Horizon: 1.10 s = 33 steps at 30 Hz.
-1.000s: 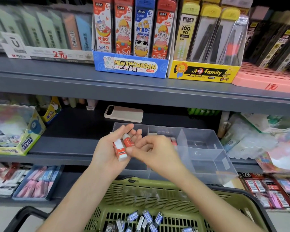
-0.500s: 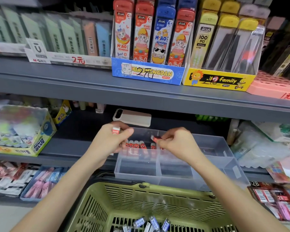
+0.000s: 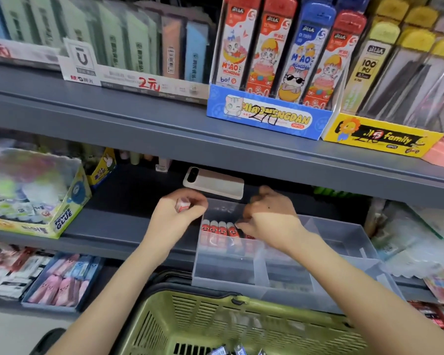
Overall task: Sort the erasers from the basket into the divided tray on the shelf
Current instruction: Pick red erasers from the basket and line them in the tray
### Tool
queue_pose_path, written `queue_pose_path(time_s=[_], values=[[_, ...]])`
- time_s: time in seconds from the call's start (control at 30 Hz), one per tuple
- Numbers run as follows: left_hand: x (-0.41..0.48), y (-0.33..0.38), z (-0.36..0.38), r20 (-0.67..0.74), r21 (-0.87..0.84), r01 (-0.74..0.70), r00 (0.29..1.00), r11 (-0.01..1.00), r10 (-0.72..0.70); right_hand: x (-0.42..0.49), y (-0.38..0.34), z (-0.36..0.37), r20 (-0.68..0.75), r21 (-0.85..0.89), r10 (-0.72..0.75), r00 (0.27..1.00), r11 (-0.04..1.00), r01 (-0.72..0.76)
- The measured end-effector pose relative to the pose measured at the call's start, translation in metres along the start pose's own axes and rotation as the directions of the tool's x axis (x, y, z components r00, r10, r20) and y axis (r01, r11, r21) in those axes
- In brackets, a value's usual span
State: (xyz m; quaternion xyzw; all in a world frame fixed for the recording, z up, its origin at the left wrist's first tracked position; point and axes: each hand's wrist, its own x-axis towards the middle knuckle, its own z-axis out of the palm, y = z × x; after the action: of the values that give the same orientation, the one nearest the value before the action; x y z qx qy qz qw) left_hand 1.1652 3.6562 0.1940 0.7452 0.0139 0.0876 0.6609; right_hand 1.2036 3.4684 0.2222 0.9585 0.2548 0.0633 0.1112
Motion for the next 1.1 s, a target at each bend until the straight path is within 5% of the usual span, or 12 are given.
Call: queue_pose_path(time_s=[0.13, 0.3, 0.5, 0.6, 0.9, 1.1], values=[[-0.009, -0.002, -0.009, -0.031, -0.094, -0.043, 0.999, 0.995, 0.040, -0.001, -0.001, 0.000, 0.090, 0.015, -0.043, 0.995, 0.999, 0.042], [-0.016, -0.001, -0.013, -0.019, -0.103, -0.019, 1.000, 0.994, 0.017, 0.001, -0.002, -0.001, 0.153, 0.253, 0.140, 0.978, 0.951, -0.176], [-0.021, 0.000, -0.005, 0.000, 0.047, -0.012, 1.000, 0.999, 0.012, -0.008, -0.010, 0.009, -0.152, 0.237, 0.325, 0.933, 0.929, -0.285], [-0.024, 0.000, -0.004, -0.002, 0.059, -0.018, 1.000, 0.998, 0.018, -0.006, -0.014, 0.011, -0.162, 0.220, 0.290, 0.943, 0.942, -0.252], [-0.025, -0.002, -0.005, -0.013, 0.052, -0.013, 1.000, 0.999, 0.014, -0.001, -0.001, 0.006, 0.173, 0.188, 0.068, 0.983, 0.977, -0.100], [-0.027, -0.006, -0.008, 0.007, -0.110, 0.057, 0.998, 0.992, -0.056, -0.012, 0.006, 0.001, 0.090, 0.334, 0.095, 0.991, 0.935, -0.120]])
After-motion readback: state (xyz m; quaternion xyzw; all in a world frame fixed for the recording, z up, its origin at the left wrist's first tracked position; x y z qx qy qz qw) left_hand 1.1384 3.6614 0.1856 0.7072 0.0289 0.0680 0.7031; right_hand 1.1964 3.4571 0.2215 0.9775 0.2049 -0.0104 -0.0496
